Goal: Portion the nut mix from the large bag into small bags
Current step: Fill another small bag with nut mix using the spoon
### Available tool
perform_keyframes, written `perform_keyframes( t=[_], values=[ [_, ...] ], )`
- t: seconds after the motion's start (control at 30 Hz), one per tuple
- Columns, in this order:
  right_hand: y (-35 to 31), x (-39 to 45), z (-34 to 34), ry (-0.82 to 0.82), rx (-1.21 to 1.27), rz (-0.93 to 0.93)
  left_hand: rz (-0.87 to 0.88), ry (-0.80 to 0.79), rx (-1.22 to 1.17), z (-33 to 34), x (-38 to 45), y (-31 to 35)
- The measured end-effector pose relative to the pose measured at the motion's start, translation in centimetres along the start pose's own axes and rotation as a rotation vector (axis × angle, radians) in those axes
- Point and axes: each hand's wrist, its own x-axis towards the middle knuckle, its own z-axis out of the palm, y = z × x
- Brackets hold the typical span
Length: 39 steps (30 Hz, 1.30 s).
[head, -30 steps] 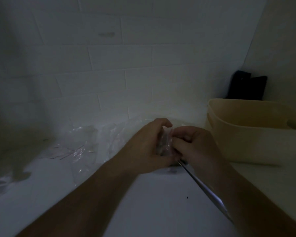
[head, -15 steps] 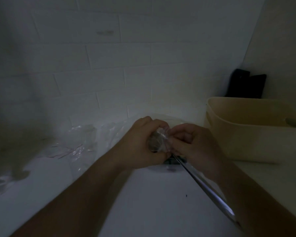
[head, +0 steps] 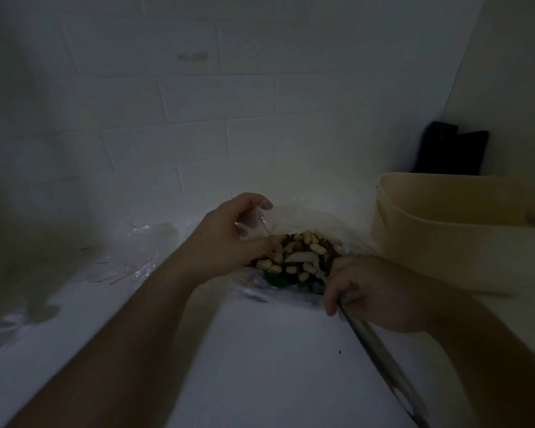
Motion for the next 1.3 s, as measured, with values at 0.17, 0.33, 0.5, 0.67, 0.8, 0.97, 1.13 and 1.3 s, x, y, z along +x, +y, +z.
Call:
perform_keyframes(
  t=[0.17, 0.33, 0.5, 0.67, 0.8, 0.97, 1.13, 1.3],
  values=[
    [-0.1, 0.5, -0.3, 0.581, 0.233, -0.006, -0.01, -0.045, 0.103, 0.2, -0.1, -0.5],
    [-0.5, 0.8, 0.1, 0.753, 0.559, 0.094, -0.047, -0.095, 0.121, 1.0, -0.4, -0.7],
    [-0.6, 0.6, -0.1, 0.796, 0.151, 0.011, -0.083, -0.095, 0.08, 1.4, -0.3, -1.2],
    [-0.3, 0.4, 0.0, 0.808, -0.233, 0.076, -0.114, -0.097, 0.074, 1.9, -0.4, -0.9],
    [-0.4, 0.6, 0.1, 0.866, 0.04, 0.046, -0.134, -0.083, 0.052, 2.4, -0.6, -0.4],
    [-1.5, 1.5, 0.7, 0.809, 0.126, -0.037, -0.1, -0.06, 0.032, 2.5, -0.6, -0.6],
    [0.6, 2.2, 1.7, 0.865, -0.025, -0.077, -0.104, -0.073, 0.051, 2.6, -0.5, -0.7],
    [1.3, 2.7, 1.7, 0.838, -0.16, 0.008, -0.086, -0.055, 0.148, 2.1, -0.5, -0.1]
  ],
)
